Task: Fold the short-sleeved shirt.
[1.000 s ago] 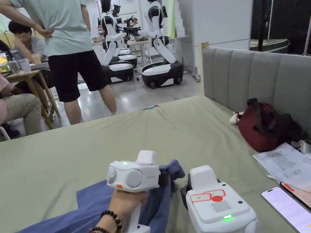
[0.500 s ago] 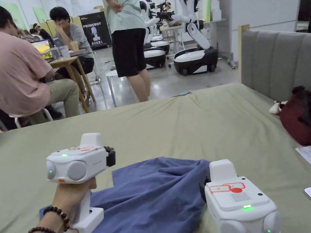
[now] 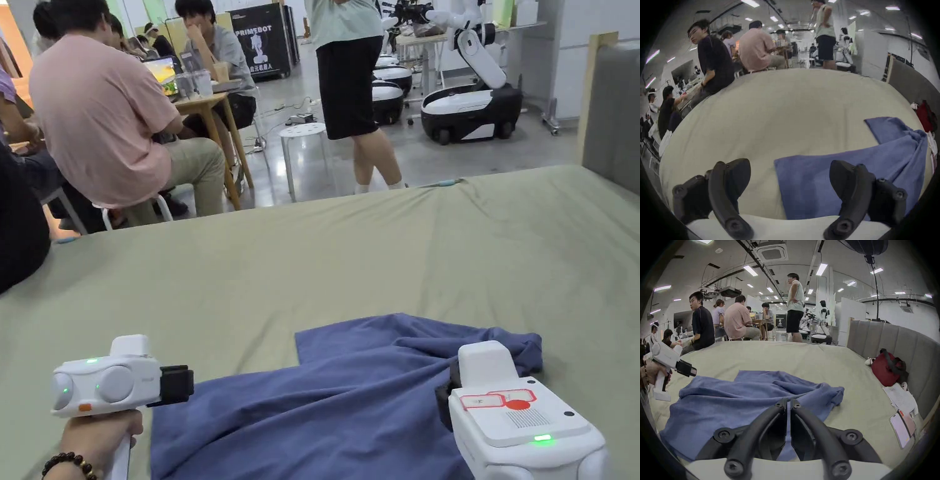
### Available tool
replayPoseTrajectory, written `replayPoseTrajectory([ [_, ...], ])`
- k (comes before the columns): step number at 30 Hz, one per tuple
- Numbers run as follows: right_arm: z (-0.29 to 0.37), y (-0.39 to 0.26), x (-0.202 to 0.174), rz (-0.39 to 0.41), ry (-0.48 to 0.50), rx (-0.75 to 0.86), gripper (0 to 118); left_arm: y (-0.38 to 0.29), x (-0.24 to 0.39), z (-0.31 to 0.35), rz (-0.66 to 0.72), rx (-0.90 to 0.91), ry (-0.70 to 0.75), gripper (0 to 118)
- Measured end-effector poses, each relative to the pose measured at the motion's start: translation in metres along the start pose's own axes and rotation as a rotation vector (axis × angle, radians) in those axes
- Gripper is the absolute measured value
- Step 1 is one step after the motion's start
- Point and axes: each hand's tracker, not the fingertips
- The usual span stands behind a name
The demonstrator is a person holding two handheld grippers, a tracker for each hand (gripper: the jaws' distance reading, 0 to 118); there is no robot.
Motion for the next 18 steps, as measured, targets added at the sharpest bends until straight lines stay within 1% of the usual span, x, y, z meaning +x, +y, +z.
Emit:
replayPoseTrajectory([
  [4,-0.005,-0.001,0.003,0.012,-0.013,-0.012,6,-0.01,0.006,-0.026,-0.017,-0.047,-0.009,101],
  [6,-0.007,-0.002,0.005,0.014,-0.026,-0.022,6,-0.014,0.014,-0.036,-0.041,-0.046,-0.023,97],
  [7,-0.008,-0.002,0.006,0.015,-0.031,-0.026,6,-0.016,0.017,-0.04,-0.048,-0.045,-0.014,89],
  [8,-0.009,-0.004,0.008,0.019,-0.036,-0.033,6,-0.017,0.019,-0.039,-0.042,-0.047,-0.028,72],
  [9,-0.009,-0.004,0.009,0.022,-0.04,-0.038,6,-0.013,0.024,-0.036,0.001,-0.043,-0.024,64],
  [10,-0.01,-0.004,0.01,0.024,-0.042,-0.038,6,-0.009,0.026,-0.033,0.029,-0.03,0.02,50],
  [11,-0.009,-0.004,0.01,0.022,-0.044,-0.039,6,-0.006,0.027,-0.027,0.036,-0.013,0.012,3],
  [12,-0.008,-0.003,0.01,0.016,-0.047,-0.042,6,-0.003,0.029,-0.024,0.044,0.017,-0.015,2],
  [13,-0.009,-0.004,0.012,0.007,-0.049,-0.047,6,-0.001,0.033,-0.02,0.034,0.025,0.026,2],
  [15,-0.009,-0.006,0.018,-0.016,-0.051,-0.056,6,0.003,0.035,-0.013,0.008,0.031,0.008,2],
  [16,-0.009,-0.008,0.023,-0.031,-0.056,-0.06,9,0.006,0.034,-0.01,0.0,0.041,-0.01,2],
  [17,-0.009,-0.009,0.029,-0.05,-0.065,-0.054,25,0.009,0.035,-0.005,0.001,0.056,-0.02,2],
  [18,-0.01,-0.012,0.038,-0.086,-0.072,-0.026,55,0.012,0.034,0.0,0.001,0.069,-0.015,2],
])
